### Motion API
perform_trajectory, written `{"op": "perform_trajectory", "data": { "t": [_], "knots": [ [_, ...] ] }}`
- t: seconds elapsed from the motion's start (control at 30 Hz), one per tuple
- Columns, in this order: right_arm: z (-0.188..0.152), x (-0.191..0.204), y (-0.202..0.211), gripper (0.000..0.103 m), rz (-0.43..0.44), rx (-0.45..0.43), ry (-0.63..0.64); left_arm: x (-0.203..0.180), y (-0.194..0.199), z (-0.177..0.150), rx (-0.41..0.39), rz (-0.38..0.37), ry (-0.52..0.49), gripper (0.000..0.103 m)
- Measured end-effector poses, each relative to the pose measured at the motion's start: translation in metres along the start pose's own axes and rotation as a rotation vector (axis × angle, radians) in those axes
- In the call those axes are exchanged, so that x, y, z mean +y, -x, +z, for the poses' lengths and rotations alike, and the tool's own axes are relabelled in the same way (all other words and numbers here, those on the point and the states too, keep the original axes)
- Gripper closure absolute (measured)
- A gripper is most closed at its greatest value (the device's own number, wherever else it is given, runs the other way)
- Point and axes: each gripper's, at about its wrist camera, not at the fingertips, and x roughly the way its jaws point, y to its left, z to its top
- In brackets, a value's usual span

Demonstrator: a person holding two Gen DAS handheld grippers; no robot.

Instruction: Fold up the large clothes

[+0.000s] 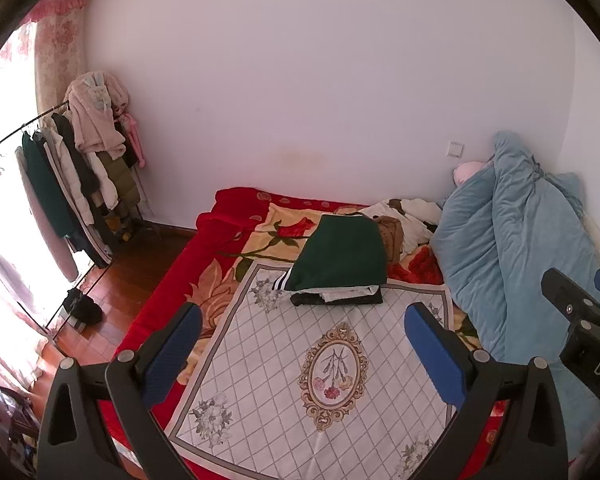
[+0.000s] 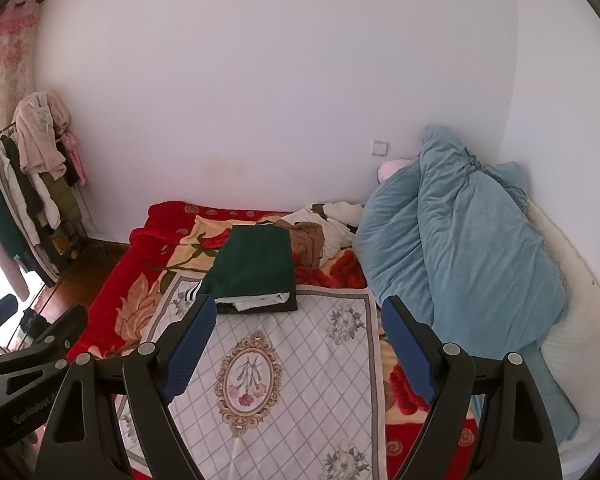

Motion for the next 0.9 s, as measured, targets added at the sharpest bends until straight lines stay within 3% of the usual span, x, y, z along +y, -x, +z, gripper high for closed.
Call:
{"op": "perform_trajectory", "data": {
  "t": [0.9],
  "knots": [
    [-0.0012,0.0024,0.0026,0.017,-0.002,-0.011,0.003,0.0018,0.0032,-0.0017,-0.01,0.004,0.0,0.0]
  ]
}}
